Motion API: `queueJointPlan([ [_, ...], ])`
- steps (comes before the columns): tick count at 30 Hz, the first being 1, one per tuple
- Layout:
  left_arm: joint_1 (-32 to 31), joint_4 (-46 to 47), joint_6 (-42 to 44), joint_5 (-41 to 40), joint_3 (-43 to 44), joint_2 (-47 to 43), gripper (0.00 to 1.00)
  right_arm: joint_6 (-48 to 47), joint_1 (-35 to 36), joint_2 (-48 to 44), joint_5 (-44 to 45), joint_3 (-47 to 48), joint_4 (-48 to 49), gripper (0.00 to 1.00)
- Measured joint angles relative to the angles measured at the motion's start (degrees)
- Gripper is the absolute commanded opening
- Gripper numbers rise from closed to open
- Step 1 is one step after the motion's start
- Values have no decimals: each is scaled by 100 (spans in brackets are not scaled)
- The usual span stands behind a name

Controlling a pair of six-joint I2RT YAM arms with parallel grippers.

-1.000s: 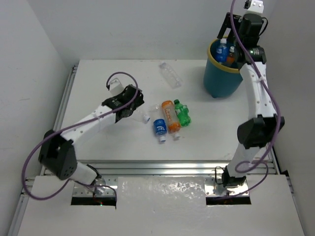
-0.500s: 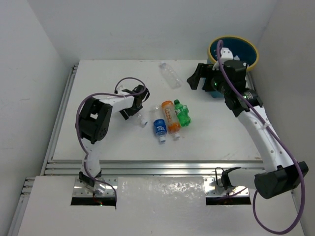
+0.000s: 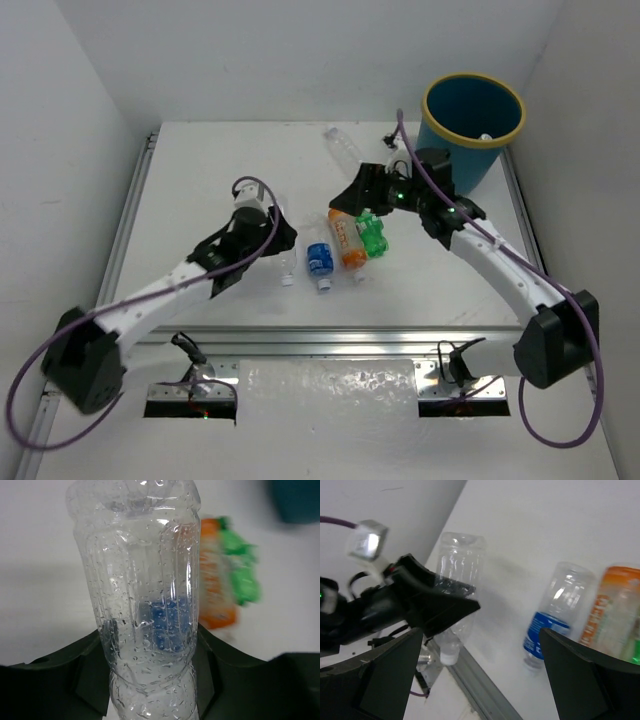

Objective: Put the plastic bottles in the bin

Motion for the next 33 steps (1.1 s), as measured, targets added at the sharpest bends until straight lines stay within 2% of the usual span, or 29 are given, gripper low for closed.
queueJointPlan([
  [2, -20, 815, 404, 791, -509, -881, 17, 188, 249, 256, -101, 15, 323, 99],
  [5, -7, 1602, 737, 1764, -800, -1370, 17, 380, 640, 610, -105, 57, 632, 99],
  [9, 15, 2225, 855, 2817, -927, -1259, 20, 570, 1008, 793, -24, 57, 782, 99],
  [16, 24, 2785, 807, 3812, -1091, -1222, 30, 826, 1263, 793, 109, 57, 1180, 97],
  [17, 24, 2857, 785, 3891, -1091, -1222, 34, 861, 1283, 793, 120, 57, 1241, 85],
  [18, 24, 2931, 772, 3963, -1091, -1217, 38, 907, 1298, 793, 120, 55, 1316, 68],
  [20, 24, 2999, 745, 4022, -1093, -1202, 54, 977, 1320, 793, 57, 55, 1497, 24],
  [21, 24, 3025, 721, 4028, -1093, -1202, 72, 981, 1344, 791, 46, 55, 1552, 4],
  [22, 24, 3023, 708, 3998, -1080, -1209, 81, 988, 1344, 796, 85, 55, 1572, 0],
  [24, 24, 2883, 664, 3821, -1036, -1215, 96, 970, 1349, 800, 155, 55, 1537, 0],
  [28, 17, 1878, 621, 2883, -518, -1169, 98, 610, 1311, 811, 713, 358, 824, 0],
  [31, -31, 914, 378, 1980, 247, -1023, 99, 256, 1080, 962, 1464, 1220, 9, 0],
  [33, -15, 352, 214, 1314, 590, -1058, 100, 105, 560, 1102, 1847, 1941, -450, 0],
])
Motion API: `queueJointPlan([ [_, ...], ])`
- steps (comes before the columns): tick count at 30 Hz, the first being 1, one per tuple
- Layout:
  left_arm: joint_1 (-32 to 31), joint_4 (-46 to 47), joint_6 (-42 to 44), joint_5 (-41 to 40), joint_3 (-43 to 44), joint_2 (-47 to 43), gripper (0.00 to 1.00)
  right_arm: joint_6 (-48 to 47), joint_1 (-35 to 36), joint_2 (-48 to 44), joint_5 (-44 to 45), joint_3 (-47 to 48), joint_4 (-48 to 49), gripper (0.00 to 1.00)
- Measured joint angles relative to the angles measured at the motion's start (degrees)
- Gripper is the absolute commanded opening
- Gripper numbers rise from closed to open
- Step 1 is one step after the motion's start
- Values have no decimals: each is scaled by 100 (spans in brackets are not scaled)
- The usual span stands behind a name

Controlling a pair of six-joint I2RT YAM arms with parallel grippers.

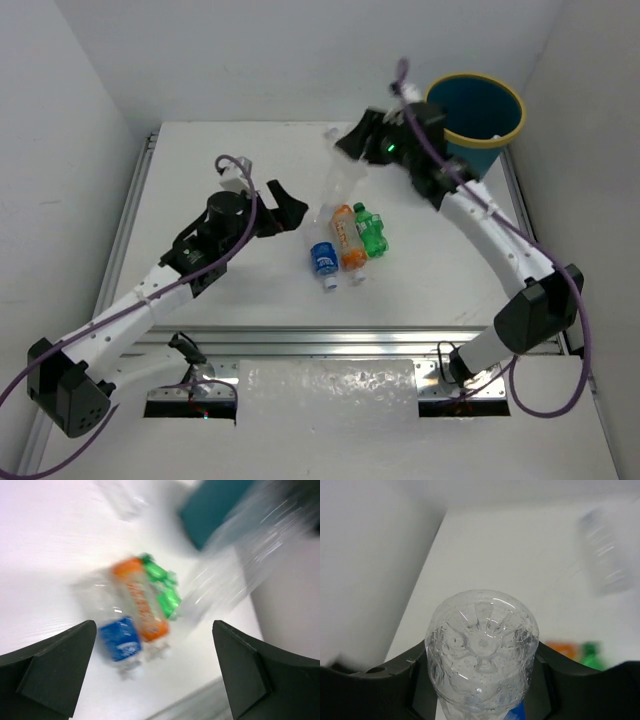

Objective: Put the plastic bottles in the bin

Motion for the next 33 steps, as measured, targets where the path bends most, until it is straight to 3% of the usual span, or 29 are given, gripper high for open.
queueJointPlan([
  [6, 42, -1043, -188, -1346, -319, -527, 100, -444, -2002, 573, 1740, 2002, -232, 0],
  [11, 42, -1250, -225, -1425, -568, -315, 100, -1257, -2546, 1152, 2802, 2966, 295, 4],
  [14, 42, -1233, -323, -1375, -767, -66, 100, -2006, -2605, 1705, 3134, 3477, 704, 27],
  [16, 39, -1222, -402, -1309, -855, 175, 100, -2430, -2625, 1998, 3217, 3508, 988, 31],
  [17, 39, -1217, -446, -1257, -863, 304, 100, -2566, -2645, 2100, 3237, 3447, 1045, 46],
  [19, 35, -1147, -520, -1132, -850, 592, 100, -2717, -2662, 2293, 3233, 3394, 1014, 94],
  [20, 33, -1104, -553, -1084, -824, 750, 100, -2763, -2675, 2391, 3235, 3394, 968, 99],
  [27, -151, -1115, -811, -1113, -210, 1491, 100, -2671, -2728, 2500, 3108, 3832, -70, 99],
  [33, -625, -1294, -1270, -1499, 780, 2361, 100, -2135, -2688, 1410, 3080, 3480, -844, 99],
])
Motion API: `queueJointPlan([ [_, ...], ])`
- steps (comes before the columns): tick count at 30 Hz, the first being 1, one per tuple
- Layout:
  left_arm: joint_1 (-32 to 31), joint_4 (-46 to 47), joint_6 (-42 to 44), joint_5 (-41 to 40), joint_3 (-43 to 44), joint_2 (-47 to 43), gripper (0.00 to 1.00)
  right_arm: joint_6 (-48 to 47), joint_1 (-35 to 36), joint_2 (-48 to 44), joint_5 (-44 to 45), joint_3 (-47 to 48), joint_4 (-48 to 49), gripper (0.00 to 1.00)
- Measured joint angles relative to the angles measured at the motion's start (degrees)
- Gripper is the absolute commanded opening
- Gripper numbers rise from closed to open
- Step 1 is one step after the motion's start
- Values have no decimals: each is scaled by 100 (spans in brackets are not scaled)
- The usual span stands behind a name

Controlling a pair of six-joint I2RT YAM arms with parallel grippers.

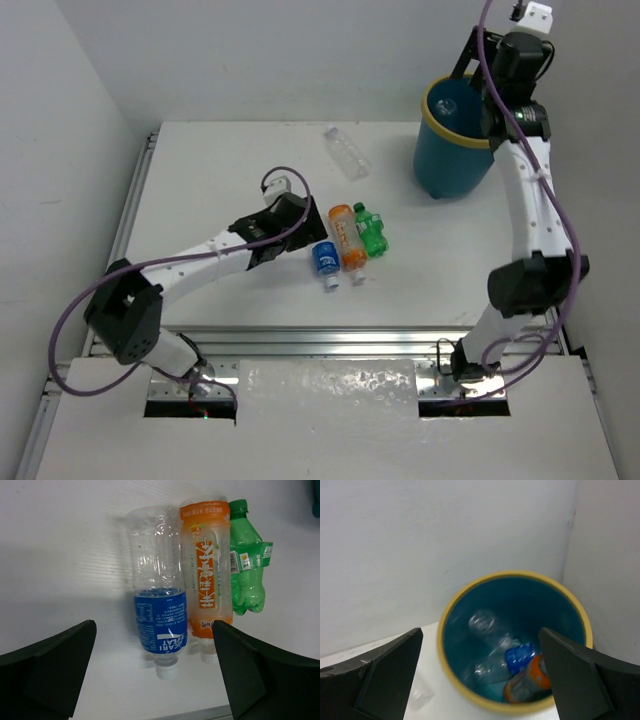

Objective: Put the plastic bottles in the bin

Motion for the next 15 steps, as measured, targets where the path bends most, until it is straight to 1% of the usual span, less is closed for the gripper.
queueJointPlan([
  [3, -212, -175, -205, -192, 380, 542, 100, 352, 9, -916, -356, -798, -186, 99],
  [6, -319, -315, -341, -317, 640, 1049, 97, 688, 59, -1875, -811, -1917, -205, 99],
  [8, -361, -424, -420, -385, 815, 1397, 95, 852, 111, -2330, -1045, -2586, -212, 99],
  [11, -407, -560, -459, -503, 1097, 1947, 93, 1001, 240, -2684, -1325, -3287, -219, 99],
  [12, -426, -621, -490, -549, 1198, 2124, 88, 1038, 291, -2745, -1419, -3484, -219, 99],
  [14, -485, -750, -538, -647, 1342, 2391, 84, 1082, 374, -2811, -1587, -3759, -282, 99],
  [15, -522, -791, -568, -688, 1351, 2463, 76, 1104, 402, -2837, -1648, -3866, -282, 99],
])
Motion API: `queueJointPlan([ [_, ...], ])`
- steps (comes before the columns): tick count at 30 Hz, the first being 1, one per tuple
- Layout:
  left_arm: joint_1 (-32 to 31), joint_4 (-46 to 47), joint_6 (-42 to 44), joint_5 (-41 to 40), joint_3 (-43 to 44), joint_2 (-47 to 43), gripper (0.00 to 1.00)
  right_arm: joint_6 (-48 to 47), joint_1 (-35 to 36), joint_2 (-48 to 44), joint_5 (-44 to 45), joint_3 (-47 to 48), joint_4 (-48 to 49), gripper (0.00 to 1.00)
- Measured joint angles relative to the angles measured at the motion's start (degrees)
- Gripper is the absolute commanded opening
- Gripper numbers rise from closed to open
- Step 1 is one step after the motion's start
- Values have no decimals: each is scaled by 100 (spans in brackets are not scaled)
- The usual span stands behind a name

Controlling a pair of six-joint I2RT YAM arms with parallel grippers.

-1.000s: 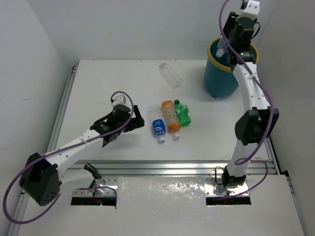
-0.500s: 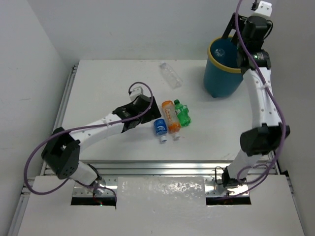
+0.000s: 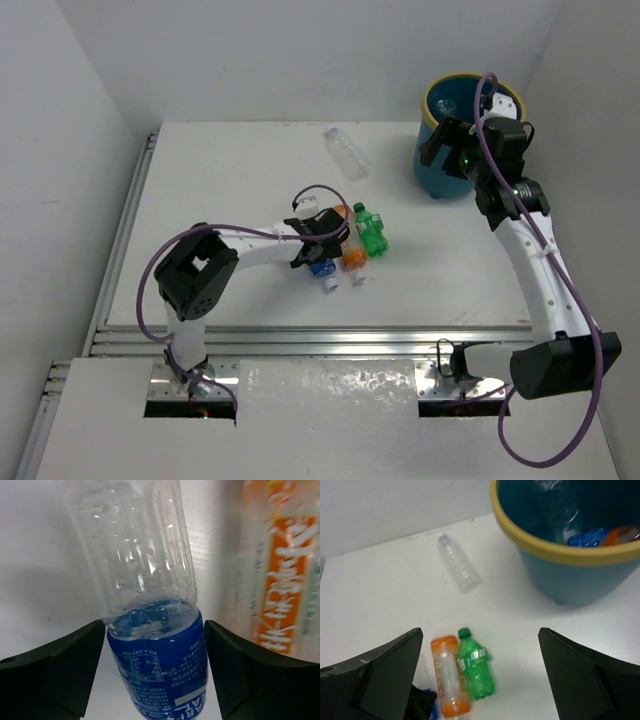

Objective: Put the plastic bottles in the bin

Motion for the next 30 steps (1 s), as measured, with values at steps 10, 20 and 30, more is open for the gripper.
queueJointPlan([
  [10, -144, 179, -114, -413, -1613, -1233, 0, 275, 667, -533, -1290, -1091, 557, 99],
  [20, -323, 3254, 1952, 1296, -4181, -5117, 0, 1473, 2033, 404, -3027, -2020, 2103, 99],
  [30, -326, 4457, 2457, 2288, -4192, -5117, 11, 1941, 2793, 531, -3176, -2273, 2909, 95],
])
